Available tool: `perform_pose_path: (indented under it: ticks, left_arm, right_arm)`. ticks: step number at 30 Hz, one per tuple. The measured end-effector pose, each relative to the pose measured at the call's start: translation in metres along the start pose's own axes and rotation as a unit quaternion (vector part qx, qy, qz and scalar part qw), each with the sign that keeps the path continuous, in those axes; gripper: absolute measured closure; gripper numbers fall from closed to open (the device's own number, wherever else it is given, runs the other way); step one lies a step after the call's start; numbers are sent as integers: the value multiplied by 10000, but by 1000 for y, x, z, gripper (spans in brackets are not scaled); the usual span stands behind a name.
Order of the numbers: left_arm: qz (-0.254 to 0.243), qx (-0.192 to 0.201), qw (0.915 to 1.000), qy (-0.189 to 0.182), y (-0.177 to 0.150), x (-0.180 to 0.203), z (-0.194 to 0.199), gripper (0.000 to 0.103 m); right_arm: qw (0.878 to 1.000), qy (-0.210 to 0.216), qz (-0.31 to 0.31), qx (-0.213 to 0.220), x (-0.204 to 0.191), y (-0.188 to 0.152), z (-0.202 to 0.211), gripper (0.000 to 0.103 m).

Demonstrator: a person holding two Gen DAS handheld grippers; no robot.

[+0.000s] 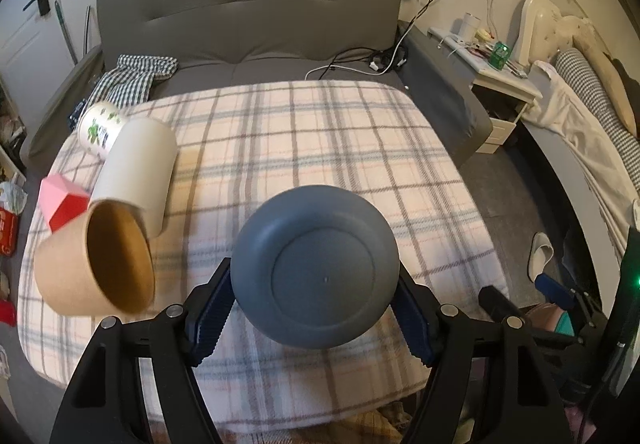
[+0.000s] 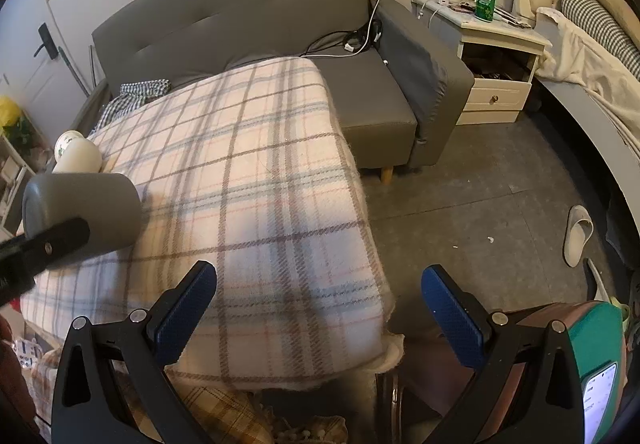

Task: Flip cup upside down
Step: 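Lower the grey cup upside down onto the table and open the right gripper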

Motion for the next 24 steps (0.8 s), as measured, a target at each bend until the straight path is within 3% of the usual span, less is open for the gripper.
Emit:
perform_pose_path:
  ticks: [8, 24]
  left_arm:
    - [26, -59, 10000, -63, 13, 2, -15, 29]
    - [51, 20, 9999, 86, 0, -2, 3, 28]
  right_arm:
    - [10000, -4, -46, -12, 2, 1, -1, 0]
    - [10000, 7, -63, 54, 1, 11, 12, 0]
Point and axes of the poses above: each gripper's, at about its wrist camera, not at the fingertips, and z roughly against the way its jaws point, x to its right, y to its top, the point moved 9 cm from there along -z, roughly the way its jaws point, and after that the axes turned 7 degrees about x, right-handed, at the moved point
